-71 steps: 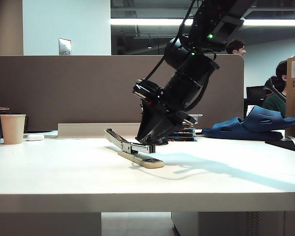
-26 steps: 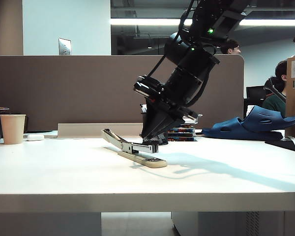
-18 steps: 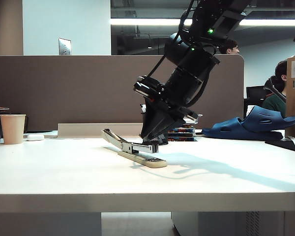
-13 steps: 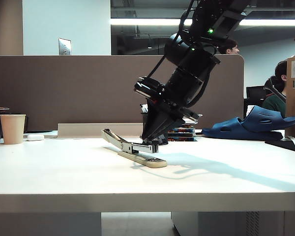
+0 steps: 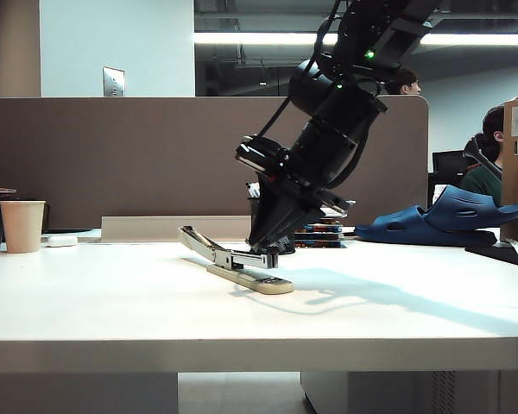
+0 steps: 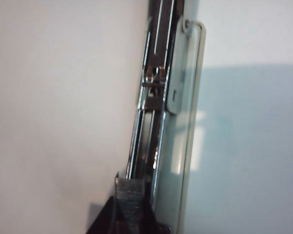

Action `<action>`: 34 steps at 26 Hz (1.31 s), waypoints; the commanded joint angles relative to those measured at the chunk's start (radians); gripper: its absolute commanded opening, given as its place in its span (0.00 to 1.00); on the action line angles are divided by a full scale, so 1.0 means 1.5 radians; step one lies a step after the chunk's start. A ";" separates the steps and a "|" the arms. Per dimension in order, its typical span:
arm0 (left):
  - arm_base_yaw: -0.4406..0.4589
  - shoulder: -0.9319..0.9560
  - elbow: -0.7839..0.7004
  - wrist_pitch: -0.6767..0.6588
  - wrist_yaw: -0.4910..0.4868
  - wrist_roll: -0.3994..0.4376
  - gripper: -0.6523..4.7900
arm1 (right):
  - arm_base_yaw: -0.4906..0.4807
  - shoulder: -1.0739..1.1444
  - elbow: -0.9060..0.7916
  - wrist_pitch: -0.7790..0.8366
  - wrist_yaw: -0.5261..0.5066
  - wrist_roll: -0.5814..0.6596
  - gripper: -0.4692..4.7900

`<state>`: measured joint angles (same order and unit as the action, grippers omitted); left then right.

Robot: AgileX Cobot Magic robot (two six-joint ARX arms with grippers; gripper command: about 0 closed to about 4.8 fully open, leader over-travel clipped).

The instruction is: Pick up a set of staples and put them into the open stapler.

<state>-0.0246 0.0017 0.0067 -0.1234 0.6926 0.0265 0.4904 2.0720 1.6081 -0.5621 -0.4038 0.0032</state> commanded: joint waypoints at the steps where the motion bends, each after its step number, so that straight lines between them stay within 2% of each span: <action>1: 0.001 0.000 0.001 0.003 0.002 0.000 0.11 | 0.001 -0.005 0.002 -0.003 0.001 0.000 0.07; 6: 0.001 0.000 0.001 0.003 0.002 -0.001 0.11 | 0.001 -0.005 0.002 -0.005 0.004 0.000 0.07; 12: 0.001 0.000 0.001 0.003 0.002 -0.001 0.11 | 0.001 -0.005 0.002 -0.012 0.075 -0.002 0.08; 14: 0.001 0.000 0.001 0.003 0.002 -0.001 0.11 | 0.001 -0.005 0.002 -0.017 0.079 -0.003 0.11; 16: 0.001 0.000 0.001 0.003 0.002 -0.001 0.11 | 0.001 -0.005 0.002 -0.021 0.078 -0.002 0.21; 22: 0.001 0.000 0.001 0.004 0.002 -0.001 0.11 | 0.001 -0.013 0.002 -0.034 0.076 -0.002 0.23; 25: 0.001 0.000 0.001 0.003 0.002 -0.001 0.11 | 0.001 -0.027 0.002 -0.036 0.076 -0.002 0.31; 34: 0.001 0.000 0.001 0.003 0.002 -0.001 0.11 | 0.001 -0.039 0.002 -0.056 0.078 -0.003 0.32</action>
<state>-0.0246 0.0021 0.0067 -0.1234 0.6926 0.0265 0.4900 2.0190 1.6077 -0.6594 -0.2874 0.0002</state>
